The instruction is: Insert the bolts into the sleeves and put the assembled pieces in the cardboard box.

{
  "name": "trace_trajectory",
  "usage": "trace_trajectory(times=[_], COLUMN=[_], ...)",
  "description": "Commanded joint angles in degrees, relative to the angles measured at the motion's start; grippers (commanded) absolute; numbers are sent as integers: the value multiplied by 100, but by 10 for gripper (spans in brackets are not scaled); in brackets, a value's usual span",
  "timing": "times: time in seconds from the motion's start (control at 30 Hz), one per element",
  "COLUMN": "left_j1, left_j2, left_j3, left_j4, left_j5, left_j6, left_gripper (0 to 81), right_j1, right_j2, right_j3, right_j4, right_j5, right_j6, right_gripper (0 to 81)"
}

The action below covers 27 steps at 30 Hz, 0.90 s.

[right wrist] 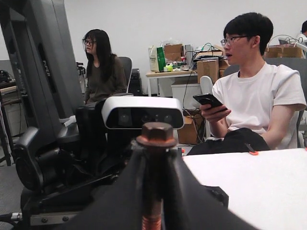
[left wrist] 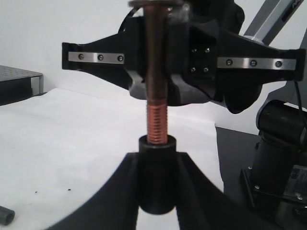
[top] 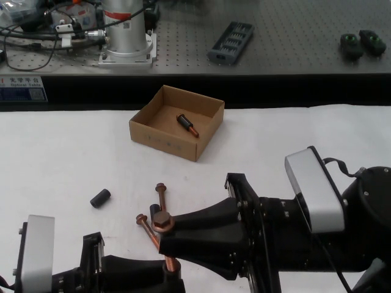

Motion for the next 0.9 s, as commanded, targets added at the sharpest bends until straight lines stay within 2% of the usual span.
trace_trajectory(times=[0.0, 0.5, 0.67, 0.87], left_j1=[-18, -18, -18, -18], left_j2=[-7, -132, -130, -191], left_j3=[-42, -42, -42, 8], left_j4=[-147, -147, -147, -147], left_j5=[51, 3, -14, -387], left_j6=[-60, -60, -60, -60], left_gripper=[6, 6, 6, 6], right_j1=[12, 12, 12, 12], right_j2=[-8, -8, -8, -8], right_j3=[-11, -11, -11, -11], right_j4=[13, 784, 1182, 1249], right_j5=[-7, -30, -28, -28], right_j6=[-1, 40, -277, -390], right_gripper=[61, 61, 61, 61])
